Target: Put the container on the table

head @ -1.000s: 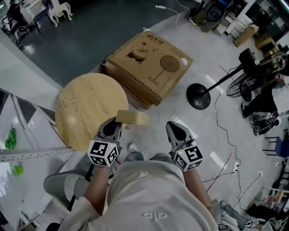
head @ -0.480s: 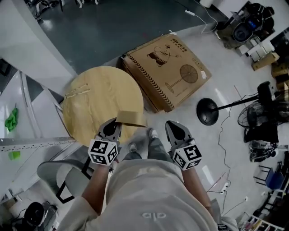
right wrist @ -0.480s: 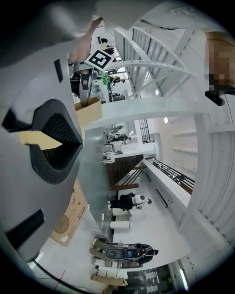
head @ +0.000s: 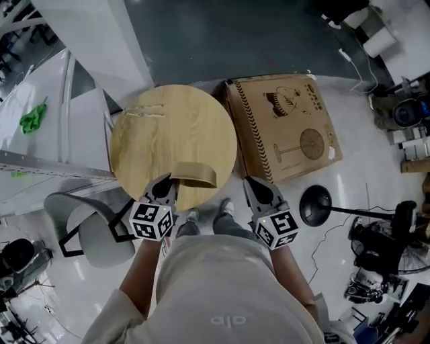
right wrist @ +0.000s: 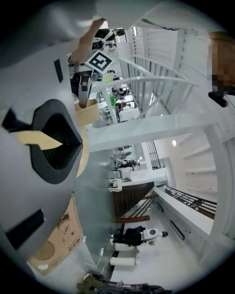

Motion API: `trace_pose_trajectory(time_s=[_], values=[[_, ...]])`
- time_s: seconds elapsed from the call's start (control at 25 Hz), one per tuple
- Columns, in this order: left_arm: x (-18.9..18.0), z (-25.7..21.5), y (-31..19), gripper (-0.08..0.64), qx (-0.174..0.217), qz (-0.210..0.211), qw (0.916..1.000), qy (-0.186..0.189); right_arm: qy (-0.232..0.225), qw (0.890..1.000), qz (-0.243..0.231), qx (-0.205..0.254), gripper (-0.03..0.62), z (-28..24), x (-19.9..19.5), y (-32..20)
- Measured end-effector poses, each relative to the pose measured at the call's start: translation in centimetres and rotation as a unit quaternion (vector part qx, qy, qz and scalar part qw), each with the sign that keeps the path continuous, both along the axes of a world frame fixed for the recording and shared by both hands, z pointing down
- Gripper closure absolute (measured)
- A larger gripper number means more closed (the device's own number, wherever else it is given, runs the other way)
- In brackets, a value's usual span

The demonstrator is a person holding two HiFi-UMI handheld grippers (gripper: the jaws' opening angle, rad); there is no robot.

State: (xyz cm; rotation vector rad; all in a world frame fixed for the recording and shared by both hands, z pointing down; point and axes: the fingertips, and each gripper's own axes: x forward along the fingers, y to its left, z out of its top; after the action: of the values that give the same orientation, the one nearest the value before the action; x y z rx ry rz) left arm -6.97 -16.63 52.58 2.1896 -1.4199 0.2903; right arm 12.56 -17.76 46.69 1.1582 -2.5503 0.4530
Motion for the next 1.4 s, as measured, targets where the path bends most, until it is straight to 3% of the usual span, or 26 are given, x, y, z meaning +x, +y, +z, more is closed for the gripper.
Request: trace_pose_trajectory(time_s=[0.28, 0.64, 0.92, 1.4], values=[[-3.6, 2.8, 1.2, 0.531, -0.040, -0.095, 0.9946, -0.004, -0.001, 0.996, -0.089, -0.022, 0.566, 1.7, -3.8, -2.8], [-6.3, 6.7, 5.8, 0.531, -0.088, -0.174, 0.9807, -0.007, 0.011, 0.985, -0.166, -0.040, 0.566, 4.3, -7.9, -2.7], [-8.1, 10.7, 8.9, 0.531, -0.123, -0.190, 0.9740, -0.005, 0.032, 0.980, -0.190, -0.048, 0.566, 5.7, -10.0, -0.4], [-11.0, 17.7, 10.5, 0.531, -0.188, -0.144, 0.9710, -0.033, 0.055, 0.986, -0.142, -0.062, 0.566, 7.0, -10.6, 2.0]])
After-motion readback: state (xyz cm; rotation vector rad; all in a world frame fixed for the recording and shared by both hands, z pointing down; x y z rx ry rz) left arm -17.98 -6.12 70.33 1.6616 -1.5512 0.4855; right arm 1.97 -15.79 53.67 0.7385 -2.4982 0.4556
